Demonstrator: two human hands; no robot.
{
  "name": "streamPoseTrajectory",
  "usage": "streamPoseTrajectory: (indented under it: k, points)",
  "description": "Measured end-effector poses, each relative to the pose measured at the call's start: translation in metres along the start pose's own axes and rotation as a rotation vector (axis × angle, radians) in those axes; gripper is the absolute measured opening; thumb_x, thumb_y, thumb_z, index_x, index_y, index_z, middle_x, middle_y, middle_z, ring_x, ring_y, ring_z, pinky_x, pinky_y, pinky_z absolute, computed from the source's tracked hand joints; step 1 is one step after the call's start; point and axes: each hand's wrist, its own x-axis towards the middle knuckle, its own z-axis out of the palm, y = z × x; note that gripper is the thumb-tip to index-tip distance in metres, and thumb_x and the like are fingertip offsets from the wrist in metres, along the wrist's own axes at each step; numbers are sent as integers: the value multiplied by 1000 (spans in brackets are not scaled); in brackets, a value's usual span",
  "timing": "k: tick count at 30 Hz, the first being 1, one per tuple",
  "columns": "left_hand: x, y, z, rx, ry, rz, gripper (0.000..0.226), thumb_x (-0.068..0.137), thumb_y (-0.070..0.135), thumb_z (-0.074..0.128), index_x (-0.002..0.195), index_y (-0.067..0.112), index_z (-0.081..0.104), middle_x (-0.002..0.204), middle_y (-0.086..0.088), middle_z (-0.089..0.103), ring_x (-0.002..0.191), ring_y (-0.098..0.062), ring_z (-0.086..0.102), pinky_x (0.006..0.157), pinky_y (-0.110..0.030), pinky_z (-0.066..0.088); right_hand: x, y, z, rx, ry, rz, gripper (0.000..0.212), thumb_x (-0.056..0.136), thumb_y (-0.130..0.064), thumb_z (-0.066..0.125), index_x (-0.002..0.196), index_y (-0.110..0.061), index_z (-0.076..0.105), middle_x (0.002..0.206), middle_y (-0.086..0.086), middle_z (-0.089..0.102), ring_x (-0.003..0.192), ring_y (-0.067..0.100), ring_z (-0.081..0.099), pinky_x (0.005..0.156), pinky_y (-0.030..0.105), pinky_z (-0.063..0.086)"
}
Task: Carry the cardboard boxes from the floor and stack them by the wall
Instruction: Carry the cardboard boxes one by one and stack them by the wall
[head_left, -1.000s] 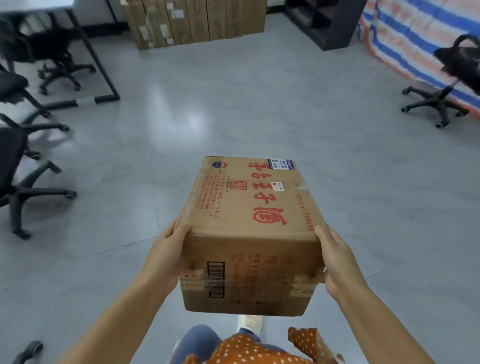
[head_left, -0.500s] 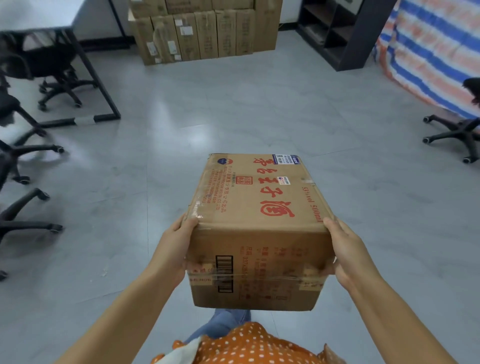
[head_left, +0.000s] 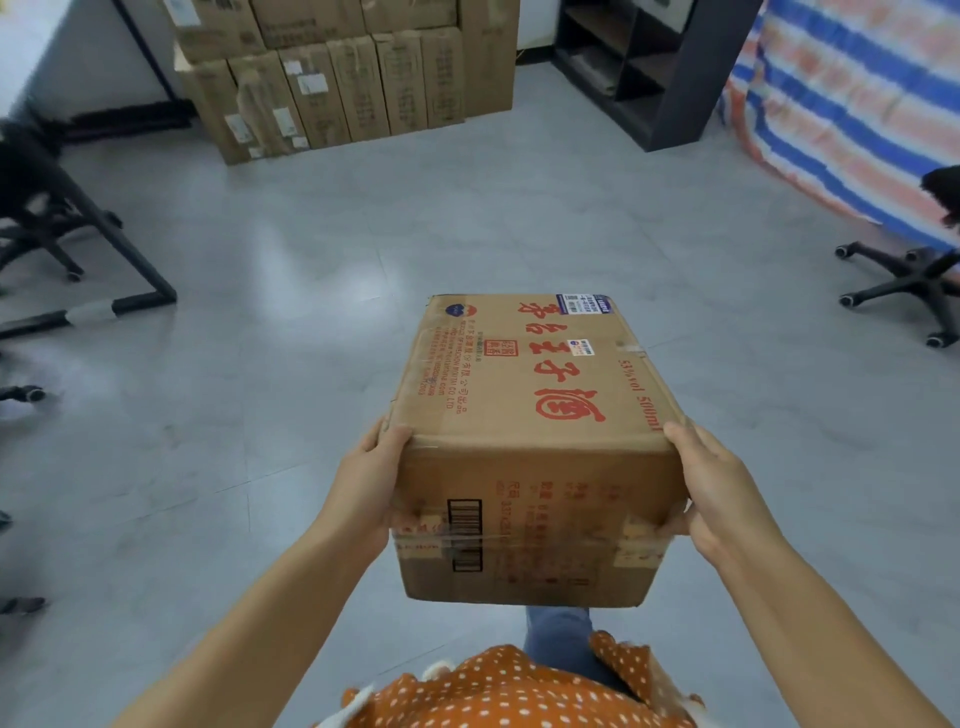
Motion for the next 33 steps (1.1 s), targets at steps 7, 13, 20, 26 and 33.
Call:
streamPoseTrajectory:
  k: [7,13,20,26,33]
  points:
    - [105,67,92,-19,59,-5,24,98,33,45,114,39,61,106,10,61,94,-10,56,65,-47,59,148,-86,10,-46,-26,-27,20,99,-40,44,98,-37,64,94,-13,65,89,8,57,75,45,53]
    - [185,136,166,-111,96,37,22,99,35,46,114,38,61,101,12,61,90,-6,55,54,-38,56,263,-182,25,-75,-79,-92,20,98,-36,45,96,-36,65,85,-17,69,80,2,61,56,30,50]
    - [283,202,176,-193,207,26,24,96,28,48,112,28,66,92,9,63,84,-7,56,50,-36,54,364,-249,99,-130,-198,-104,21,99,-36,45,100,-36,66,86,-18,69,80,1,64,60,34,53]
    - [391,266,144,-161,238,-7,26,98,29,45,118,31,62,102,6,59,90,-11,53,50,-41,56,440,-292,201,-131,-230,-46,23,99,-39,45,95,-35,67,93,-9,68,87,14,61,67,52,58]
    - [510,379,97,-118,227,30,28,97,27,44,120,27,61,102,3,58,90,-13,54,53,-46,57,509,-361,326,-133,-224,-72,23,99,-39,44,93,-42,66,76,-21,68,86,9,60,71,46,57]
